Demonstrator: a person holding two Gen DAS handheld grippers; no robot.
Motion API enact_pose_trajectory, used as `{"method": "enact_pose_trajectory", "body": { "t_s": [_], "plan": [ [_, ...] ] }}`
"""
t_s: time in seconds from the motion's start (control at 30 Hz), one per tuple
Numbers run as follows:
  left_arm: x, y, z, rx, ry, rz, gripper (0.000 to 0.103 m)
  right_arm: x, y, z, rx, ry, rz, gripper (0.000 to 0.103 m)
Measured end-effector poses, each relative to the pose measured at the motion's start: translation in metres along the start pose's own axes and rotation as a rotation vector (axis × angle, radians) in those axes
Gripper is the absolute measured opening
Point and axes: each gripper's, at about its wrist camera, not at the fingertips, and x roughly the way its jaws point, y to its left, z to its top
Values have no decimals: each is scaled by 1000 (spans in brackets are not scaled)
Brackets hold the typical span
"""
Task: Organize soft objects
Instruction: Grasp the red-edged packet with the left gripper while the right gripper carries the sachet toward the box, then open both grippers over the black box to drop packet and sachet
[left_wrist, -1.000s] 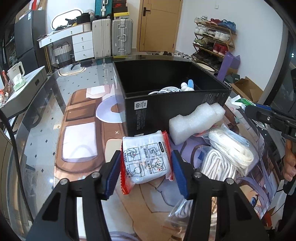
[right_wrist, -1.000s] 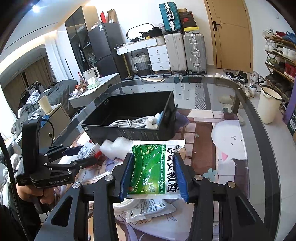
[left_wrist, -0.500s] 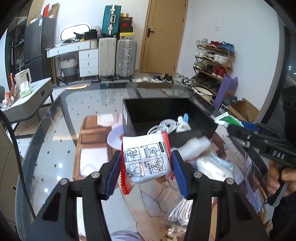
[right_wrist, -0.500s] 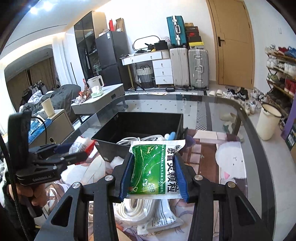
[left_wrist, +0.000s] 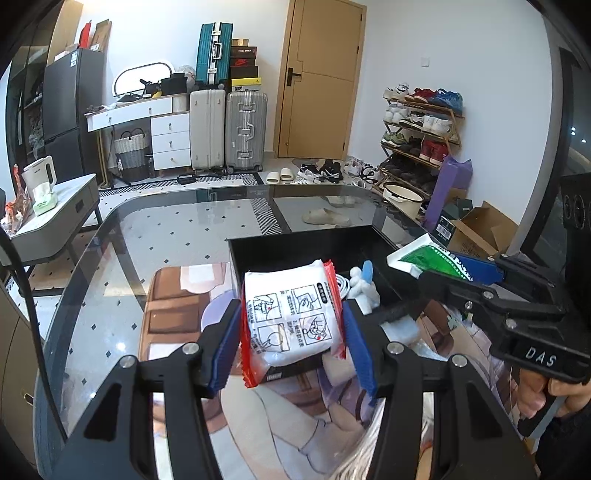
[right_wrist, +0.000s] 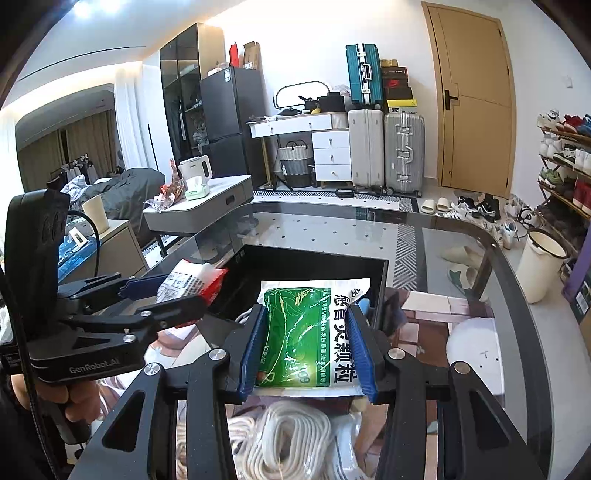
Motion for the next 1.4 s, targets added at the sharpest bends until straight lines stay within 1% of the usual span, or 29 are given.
{"method": "enact_pose_trajectory", "body": {
  "t_s": [0.53,1.0,1.33,1.37,1.4],
  "plan": [
    [25,1,17,3,-4,4,53,35,-6,16,20,22,-4,44],
    [50,-5,22,35,42,28,54,67,-12,26,-1,60,-23,44],
    [59,-1,25,21,55,14,56,76,-19,28,18,63,-21,44],
    [59,0,24,24,56,12,56,77,-20,29,19,63,-21,45],
    [60,-2,24,29,56,11,57,78,-20,29,16,62,-21,48]
  ]
}}
